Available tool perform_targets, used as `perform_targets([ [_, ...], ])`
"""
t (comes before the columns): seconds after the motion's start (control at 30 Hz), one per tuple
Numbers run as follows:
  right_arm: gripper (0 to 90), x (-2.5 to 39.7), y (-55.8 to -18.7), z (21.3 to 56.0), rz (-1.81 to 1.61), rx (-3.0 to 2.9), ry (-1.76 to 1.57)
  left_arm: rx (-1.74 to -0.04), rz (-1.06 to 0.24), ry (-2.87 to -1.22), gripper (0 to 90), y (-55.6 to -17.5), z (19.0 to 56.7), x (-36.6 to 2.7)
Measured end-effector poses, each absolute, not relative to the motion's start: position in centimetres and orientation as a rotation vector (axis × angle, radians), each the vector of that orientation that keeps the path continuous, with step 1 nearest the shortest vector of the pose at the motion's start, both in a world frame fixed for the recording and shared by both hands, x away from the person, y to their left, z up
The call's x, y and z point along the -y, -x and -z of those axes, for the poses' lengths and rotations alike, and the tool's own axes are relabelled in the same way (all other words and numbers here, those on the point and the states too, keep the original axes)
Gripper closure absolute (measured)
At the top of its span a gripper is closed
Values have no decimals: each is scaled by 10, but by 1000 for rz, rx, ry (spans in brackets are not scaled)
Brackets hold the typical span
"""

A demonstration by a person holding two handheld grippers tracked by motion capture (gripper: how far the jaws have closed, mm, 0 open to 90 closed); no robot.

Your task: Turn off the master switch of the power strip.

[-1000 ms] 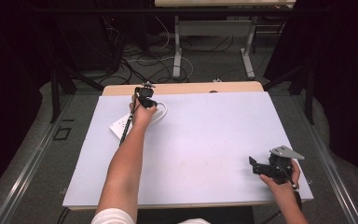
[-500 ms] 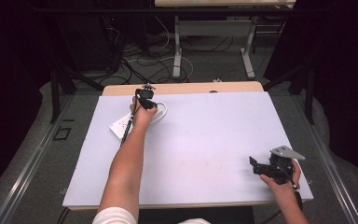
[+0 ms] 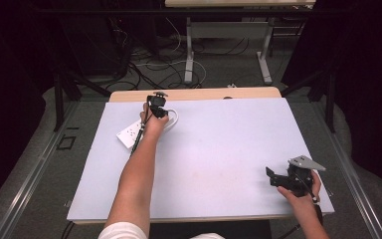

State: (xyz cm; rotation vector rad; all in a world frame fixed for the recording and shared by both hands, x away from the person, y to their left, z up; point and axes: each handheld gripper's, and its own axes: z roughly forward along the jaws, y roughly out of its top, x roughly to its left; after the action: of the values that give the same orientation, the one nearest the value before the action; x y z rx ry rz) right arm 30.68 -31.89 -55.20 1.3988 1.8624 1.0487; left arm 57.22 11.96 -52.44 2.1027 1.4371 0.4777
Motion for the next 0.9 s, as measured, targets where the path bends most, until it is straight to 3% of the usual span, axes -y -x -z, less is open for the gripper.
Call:
perform_targets([
  [0.13, 68, 320, -307, 552, -1046, -1863, -1393, -1473, -441, -2035, 900, -573, 524, -125],
  [0.9, 68, 317, -309, 555, -1045, -1876, -1389, -1492, -435, -2011, 877, -571, 514, -131],
])
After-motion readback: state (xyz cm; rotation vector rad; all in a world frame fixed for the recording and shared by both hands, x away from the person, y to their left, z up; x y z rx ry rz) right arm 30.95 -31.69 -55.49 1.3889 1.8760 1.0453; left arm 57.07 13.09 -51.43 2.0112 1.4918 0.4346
